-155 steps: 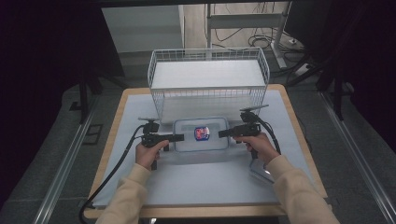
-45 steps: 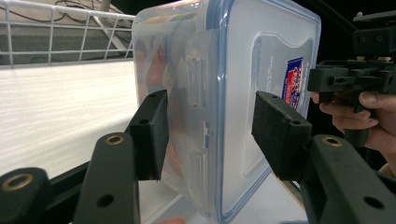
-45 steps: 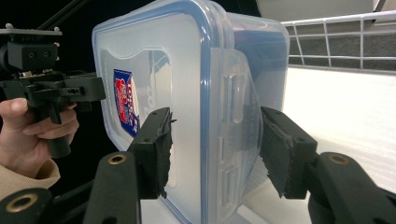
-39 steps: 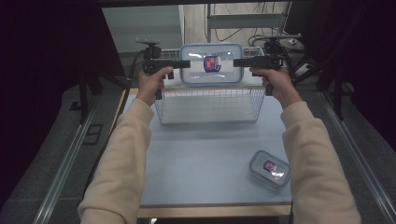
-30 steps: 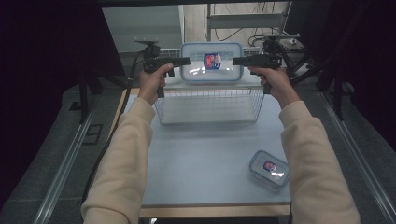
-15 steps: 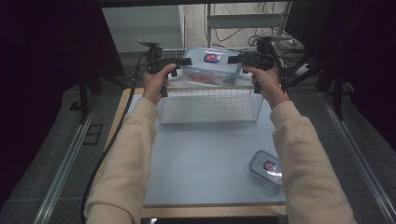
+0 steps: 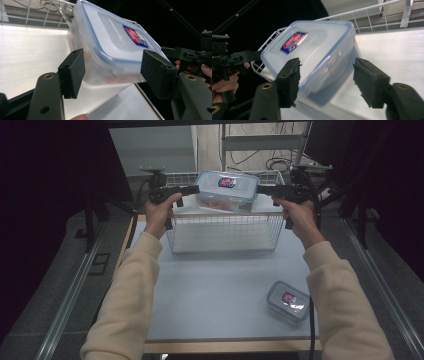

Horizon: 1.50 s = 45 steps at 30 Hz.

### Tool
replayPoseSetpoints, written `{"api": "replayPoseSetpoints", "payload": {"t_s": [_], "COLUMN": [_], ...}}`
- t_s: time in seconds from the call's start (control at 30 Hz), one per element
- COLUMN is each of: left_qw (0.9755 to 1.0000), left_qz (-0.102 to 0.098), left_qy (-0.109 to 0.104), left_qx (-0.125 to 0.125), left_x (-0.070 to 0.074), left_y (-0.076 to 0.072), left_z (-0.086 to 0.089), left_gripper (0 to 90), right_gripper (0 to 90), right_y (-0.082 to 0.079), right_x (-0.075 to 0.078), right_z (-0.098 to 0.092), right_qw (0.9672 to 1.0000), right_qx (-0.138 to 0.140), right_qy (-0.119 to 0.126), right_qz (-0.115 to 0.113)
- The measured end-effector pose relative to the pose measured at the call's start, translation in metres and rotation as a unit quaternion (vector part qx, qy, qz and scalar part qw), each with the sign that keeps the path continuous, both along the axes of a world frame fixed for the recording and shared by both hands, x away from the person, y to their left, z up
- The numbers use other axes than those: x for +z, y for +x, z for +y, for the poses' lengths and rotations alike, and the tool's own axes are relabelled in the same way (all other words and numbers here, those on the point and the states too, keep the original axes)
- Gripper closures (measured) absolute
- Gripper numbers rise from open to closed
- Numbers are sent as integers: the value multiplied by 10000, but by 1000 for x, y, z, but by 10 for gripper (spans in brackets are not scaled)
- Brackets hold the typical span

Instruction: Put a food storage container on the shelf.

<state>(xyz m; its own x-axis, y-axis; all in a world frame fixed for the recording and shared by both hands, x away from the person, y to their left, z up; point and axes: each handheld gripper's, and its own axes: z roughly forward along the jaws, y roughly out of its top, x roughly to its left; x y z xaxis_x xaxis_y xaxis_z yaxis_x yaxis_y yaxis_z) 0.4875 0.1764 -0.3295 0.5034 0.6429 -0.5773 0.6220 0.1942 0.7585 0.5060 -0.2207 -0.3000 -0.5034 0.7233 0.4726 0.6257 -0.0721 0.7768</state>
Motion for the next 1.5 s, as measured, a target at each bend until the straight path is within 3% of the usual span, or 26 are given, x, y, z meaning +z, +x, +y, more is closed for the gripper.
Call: {"api": "replayPoseSetpoints", "payload": {"t_s": [0.07, 0.1, 0.13, 0.17, 0.2, 0.23, 0.27, 0.3, 0.37, 0.4, 0.43, 0.47, 0.6, 0.77, 0.83, 0.9, 1.13, 1.5], "left_qw": [9998, 9998, 9994, 9994, 9984, 9984, 9982, 9982, 9979, 9978, 9978, 9978, 9979, 9975, 9971, 9963, 9962, 9968], "left_qz": [-151, -151, -247, -247, -356, -356, -391, -391, -393, -391, -391, -392, -400, -454, -489, -546, -527, -390], "left_qy": [155, 155, 247, 247, 434, 434, 429, 429, 468, 500, 500, 478, 434, 441, 471, 576, 564, 549], "left_qx": [-30, -30, -72, -72, -84, -84, -120, -120, -192, -194, -194, -242, -283, -328, -338, -338, -413, -438], "left_x": [-2, -2, -4, -4, -6, -6, -9, -9, -13, -18, -18, -22, -29, -33, -35, -36, -48, -63], "left_y": [-17, -17, -28, -28, -39, -39, -47, -47, -53, -57, -57, -61, -67, -74, -77, -81, -88, -88], "left_z": [1, 1, 1, 1, 1, 1, 1, 1, 1, 2, 2, 4, 4, 2, 0, -2, -5, -3], "left_gripper": [358, 356, 353, 350, 346, 344, 344, 343, 339, 332, 332, 333, 330, 327, 324, 322, 315, 309], "right_gripper": [479, 479, 545, 571, 609, 609, 698, 698, 795, 863, 863, 893, 895, 895, 895, 895, 896, 896], "right_y": [-13, -13, -21, -24, -27, -27, -32, -32, -36, -37, -37, -38, -38, -33, -30, -29, -21, -4], "right_x": [-3, -3, -7, -9, -12, -12, -18, -18, -23, -29, -29, -34, -42, -46, -44, -44, -41, -44], "right_z": [-4, -4, -6, -6, -5, -5, -3, -3, 1, 6, 6, 13, 27, 36, 40, 40, 38, 24], "right_qw": [9998, 9998, 9996, 9992, 9988, 9988, 9981, 9981, 9973, 9961, 9961, 9942, 9911, 9910, 9903, 9901, 9923, 9961], "right_qx": [133, 133, 223, 296, 338, 338, 444, 444, 538, 687, 687, 861, 1053, 1039, 986, 984, 766, 365], "right_qy": [-103, -103, -119, -174, -264, -264, -345, -345, -389, -433, -433, -532, -702, -742, -867, -899, -874, -729], "right_qz": [-116, -116, -154, -193, -238, -238, -262, -262, -300, -344, -344, -356, -411, -392, -450, -441, -432, -329]}}
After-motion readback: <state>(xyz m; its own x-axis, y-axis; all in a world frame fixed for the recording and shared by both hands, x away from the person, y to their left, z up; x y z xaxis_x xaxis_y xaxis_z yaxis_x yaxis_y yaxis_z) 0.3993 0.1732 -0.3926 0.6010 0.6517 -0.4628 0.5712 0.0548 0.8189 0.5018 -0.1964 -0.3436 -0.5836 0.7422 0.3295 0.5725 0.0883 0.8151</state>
